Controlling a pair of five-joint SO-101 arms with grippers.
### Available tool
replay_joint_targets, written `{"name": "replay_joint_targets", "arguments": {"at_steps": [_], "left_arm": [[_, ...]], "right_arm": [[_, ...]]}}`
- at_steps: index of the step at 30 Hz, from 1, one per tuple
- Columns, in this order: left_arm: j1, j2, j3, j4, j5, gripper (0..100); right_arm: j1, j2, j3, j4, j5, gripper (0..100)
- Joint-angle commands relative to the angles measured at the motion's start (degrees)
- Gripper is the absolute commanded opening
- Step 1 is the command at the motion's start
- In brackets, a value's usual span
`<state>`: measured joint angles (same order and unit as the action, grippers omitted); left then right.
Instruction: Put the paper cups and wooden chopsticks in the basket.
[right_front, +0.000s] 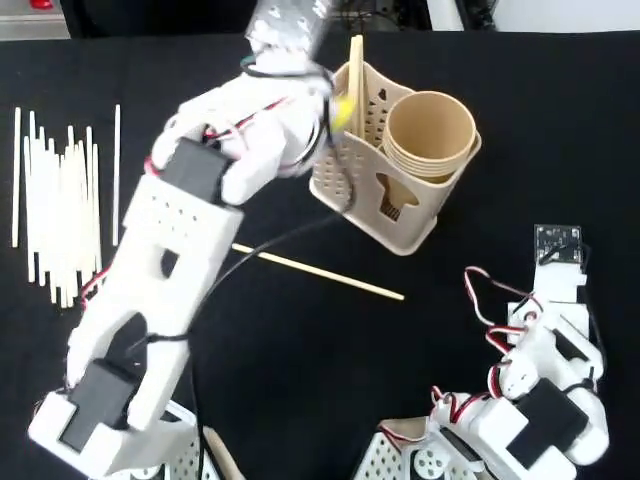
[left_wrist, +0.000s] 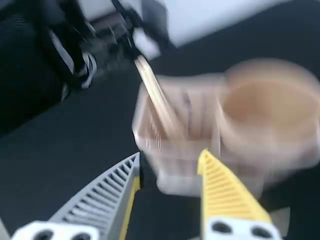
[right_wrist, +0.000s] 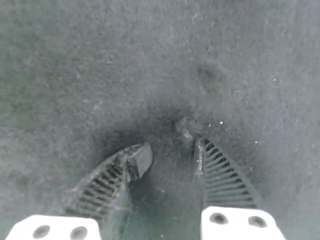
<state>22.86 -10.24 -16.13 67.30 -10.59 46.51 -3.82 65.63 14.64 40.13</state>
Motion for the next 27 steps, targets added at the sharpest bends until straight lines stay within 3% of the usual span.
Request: {"name": "replay_joint_targets", "arguments": {"at_steps": [1,3,5,11,14,22,27], "left_arm": [[4.88,-2.46,-1.71,31.47,-26.81,17],[5.67,-1.76,5.76,32.70,-34.37,16],[5.58,-0.53,14.11,29.01,-40.18,16],[4.97,6.68,36.44,-1.85,-45.71,18],[5.14,12.04,38.37,-8.18,-46.24,20],[3.47,27.08,27.91,-6.07,-46.33,19],[4.18,27.60,26.33,-3.52,-46.59,10]], "right_arm": [[-2.20,0.84,1.36,4.66,0.44,17.2],[-2.20,0.84,1.36,4.66,0.44,17.2],[-2.20,0.84,1.45,4.66,0.44,17.2],[-2.11,0.84,1.45,4.92,0.44,17.2],[-2.11,0.84,1.45,4.92,0.44,17.2],[-2.11,0.84,1.45,4.84,0.44,17.1],[-2.11,0.84,1.54,4.84,0.44,17.1]]}}
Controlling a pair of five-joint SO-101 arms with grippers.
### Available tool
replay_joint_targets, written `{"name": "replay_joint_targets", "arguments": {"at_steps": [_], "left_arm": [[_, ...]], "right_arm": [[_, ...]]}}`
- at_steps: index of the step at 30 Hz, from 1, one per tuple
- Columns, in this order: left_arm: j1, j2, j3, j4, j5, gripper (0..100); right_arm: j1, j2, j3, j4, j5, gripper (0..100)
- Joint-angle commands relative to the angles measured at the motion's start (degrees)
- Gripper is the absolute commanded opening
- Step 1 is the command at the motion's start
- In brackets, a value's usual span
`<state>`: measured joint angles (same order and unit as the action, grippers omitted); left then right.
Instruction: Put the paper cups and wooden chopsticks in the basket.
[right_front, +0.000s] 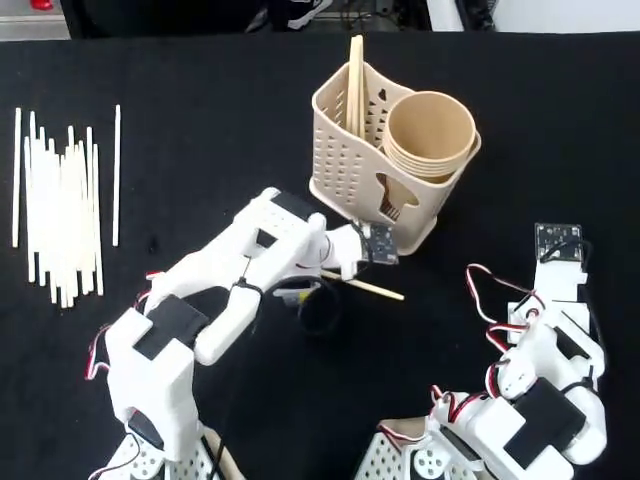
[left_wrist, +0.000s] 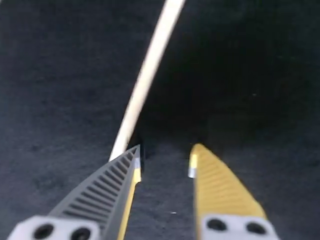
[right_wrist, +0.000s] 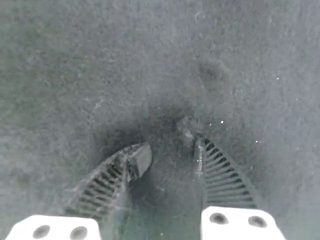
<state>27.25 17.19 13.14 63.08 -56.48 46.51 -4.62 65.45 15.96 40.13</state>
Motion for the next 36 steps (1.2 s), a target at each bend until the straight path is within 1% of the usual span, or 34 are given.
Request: {"name": "replay_joint_targets", "arguments": {"at_steps": [1,3,5,7,10,12,13,16,19,20,21,31,34,36], "left_arm": [[-0.22,0.18,-3.12,0.70,-0.70,7],[-0.66,0.18,-3.30,0.79,-0.70,3],[-0.92,0.09,-3.21,0.79,-0.70,3],[-0.92,-0.70,-3.56,2.64,-0.70,3],[-0.57,-5.63,-3.82,5.10,-0.35,3],[-0.75,-10.37,-2.77,4.92,-0.35,3],[-0.92,-12.31,-2.07,3.78,-0.35,3],[-0.57,-14.42,2.24,-4.04,-0.26,4],[-0.48,-13.01,7.08,-10.90,-0.26,16],[-0.48,-11.96,8.04,-11.69,-0.62,19],[-0.48,-10.81,8.13,-11.87,-0.70,20],[-0.92,0.09,1.80,-11.60,-0.44,18],[-0.92,0.44,1.63,-10.90,-0.62,11],[-0.57,-0.53,1.63,-7.74,-0.70,5]], "right_arm": [[-2.11,1.63,1.71,3.52,0.44,17.1],[-2.11,1.63,1.71,3.52,0.44,17.0],[-1.76,1.63,1.71,3.52,0.44,17.0],[-1.41,1.63,1.80,3.52,0.44,17.0],[-1.32,1.63,2.33,3.25,0.44,17.2],[-1.32,1.63,2.33,3.25,0.44,17.2],[-1.32,1.63,2.33,3.25,0.44,17.2],[-1.32,1.63,2.33,3.25,0.44,17.2],[-1.32,1.63,2.33,3.25,0.44,17.2],[-1.32,1.63,2.33,3.25,0.44,17.2],[-1.32,1.63,2.33,3.25,0.44,17.2],[-1.32,1.63,2.24,3.25,0.44,17.2],[-1.32,1.63,2.33,3.25,0.44,17.2],[-1.32,1.63,2.33,3.25,0.44,17.2]]}}
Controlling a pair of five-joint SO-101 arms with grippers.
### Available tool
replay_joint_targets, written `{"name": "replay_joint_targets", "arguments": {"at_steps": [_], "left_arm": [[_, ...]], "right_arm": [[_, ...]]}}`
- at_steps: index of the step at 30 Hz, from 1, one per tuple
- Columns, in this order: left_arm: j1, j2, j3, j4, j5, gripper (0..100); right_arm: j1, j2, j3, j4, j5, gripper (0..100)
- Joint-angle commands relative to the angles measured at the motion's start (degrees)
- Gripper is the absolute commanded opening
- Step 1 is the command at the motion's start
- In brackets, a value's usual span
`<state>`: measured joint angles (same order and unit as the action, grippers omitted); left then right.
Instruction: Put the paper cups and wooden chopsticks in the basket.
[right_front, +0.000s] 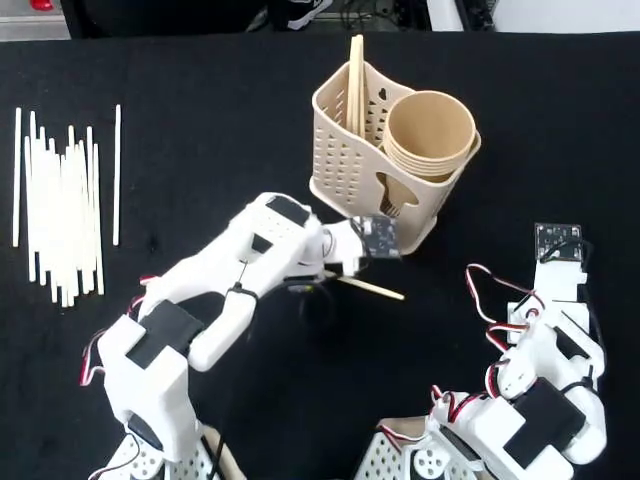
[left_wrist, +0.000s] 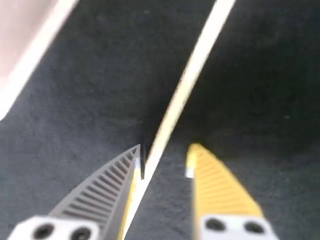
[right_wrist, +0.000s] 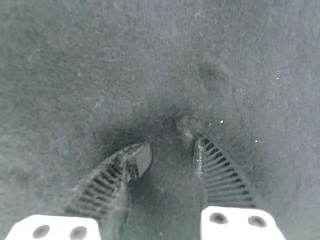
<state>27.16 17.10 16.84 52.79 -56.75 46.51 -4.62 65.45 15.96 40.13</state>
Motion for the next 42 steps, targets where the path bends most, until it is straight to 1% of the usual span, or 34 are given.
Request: {"name": "replay_joint_targets", "arguments": {"at_steps": [1,3,8,13,15,18,22,26,28,30,31,32,35,37,38,39,41,42], "left_arm": [[-0.22,-1.23,-2.07,4.22,-0.44,3],[-0.13,-3.25,-1.89,7.30,-0.44,3],[0.04,-10.46,0.22,10.29,-0.18,3],[-0.48,-24.18,7.16,15.30,0.00,3],[-1.71,-31.21,11.82,16.97,0.00,3],[-6.37,-43.43,18.95,17.32,0.44,3],[-12.53,-63.03,24.31,16.26,7.03,3],[-13.67,-82.81,27.47,13.54,12.84,3],[-12.62,-91.25,29.23,8.35,18.11,3],[-11.65,-97.41,31.96,-1.14,23.91,3],[-11.12,-99.16,33.71,-7.38,27.43,3],[-10.24,-100.04,35.38,-14.59,31.03,3],[-7.34,-97.41,41.27,-42.20,41.14,3],[-5.93,-91.69,42.68,-59.16,45.19,3],[-5.41,-87.30,41.36,-65.14,46.86,3],[-4.97,-82.29,38.73,-67.25,48.26,3],[-4.70,-71.12,30.20,-65.85,52.84,3],[-4.97,-65.14,25.45,-64.97,56.44,3]], "right_arm": [[-1.32,1.63,2.33,3.25,0.44,17.2],[-1.23,1.63,2.33,3.25,0.44,17.2],[-1.23,1.63,2.33,3.25,0.44,17.2],[-1.23,1.63,2.33,3.25,0.35,17.2],[-1.23,1.63,2.33,3.25,0.35,17.2],[-1.23,1.63,2.33,3.25,0.26,17.2],[-1.23,1.63,2.33,3.25,0.09,17.2],[-1.23,1.63,2.33,3.25,0.09,17.2],[-1.23,1.63,2.33,3.25,0.09,17.2],[-1.23,1.63,2.33,3.25,0.09,17.2],[-1.23,1.63,2.33,3.25,0.09,17.2],[-1.23,1.63,2.33,3.25,0.18,17.2],[-1.23,1.63,2.33,3.25,0.18,17.2],[-1.23,1.63,2.33,3.25,0.18,17.2],[-1.23,1.63,2.33,3.25,0.18,17.2],[-1.23,1.63,2.33,3.25,0.18,17.2],[-1.23,1.63,2.33,3.25,0.18,17.2],[-1.23,1.63,2.33,3.25,0.18,17.2]]}}
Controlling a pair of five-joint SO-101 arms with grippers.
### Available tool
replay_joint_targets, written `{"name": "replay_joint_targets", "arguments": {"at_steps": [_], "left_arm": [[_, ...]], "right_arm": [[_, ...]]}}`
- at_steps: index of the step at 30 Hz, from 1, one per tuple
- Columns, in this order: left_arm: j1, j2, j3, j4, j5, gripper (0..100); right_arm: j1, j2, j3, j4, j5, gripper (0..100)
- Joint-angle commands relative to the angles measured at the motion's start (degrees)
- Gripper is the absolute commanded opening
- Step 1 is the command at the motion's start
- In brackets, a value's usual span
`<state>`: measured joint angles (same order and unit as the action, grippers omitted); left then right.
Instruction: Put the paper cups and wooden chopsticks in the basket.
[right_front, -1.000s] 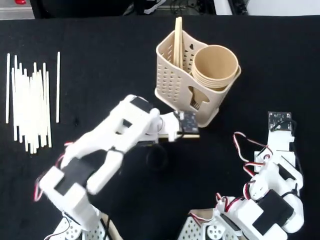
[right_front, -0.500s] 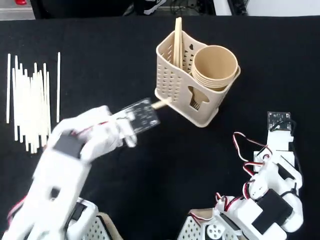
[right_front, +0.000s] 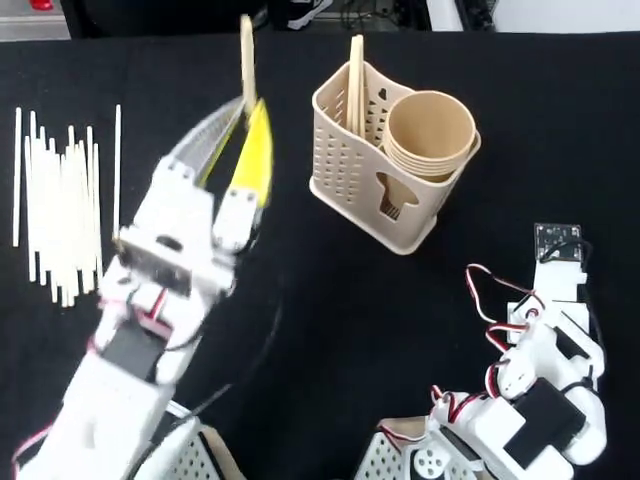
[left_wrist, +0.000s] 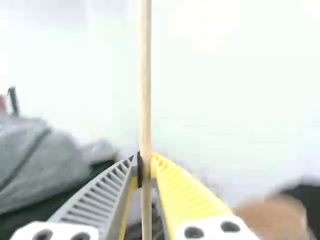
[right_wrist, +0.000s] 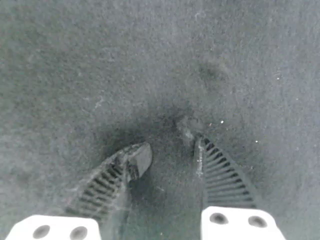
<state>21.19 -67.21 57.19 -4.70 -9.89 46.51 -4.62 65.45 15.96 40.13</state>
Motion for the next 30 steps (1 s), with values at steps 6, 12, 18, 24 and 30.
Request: {"name": "replay_joint_targets", "arguments": {"at_steps": [6,12,18,24,30], "left_arm": [[0.48,49.49,-38.37,-6.59,21.54,3],[0.48,60.66,-44.44,-6.95,21.63,3],[0.22,62.68,-44.26,-6.68,21.63,3],[0.40,64.53,-43.74,0.62,22.07,12],[0.66,63.65,-53.41,19.43,26.02,19]], "right_arm": [[-1.23,1.63,2.24,3.25,0.18,17.2],[-1.23,1.63,2.24,3.25,0.35,17.2],[-1.23,1.63,2.24,3.25,0.26,17.2],[-1.23,1.63,2.24,3.25,0.35,17.2],[-1.23,1.63,2.24,3.25,0.35,17.2]]}}
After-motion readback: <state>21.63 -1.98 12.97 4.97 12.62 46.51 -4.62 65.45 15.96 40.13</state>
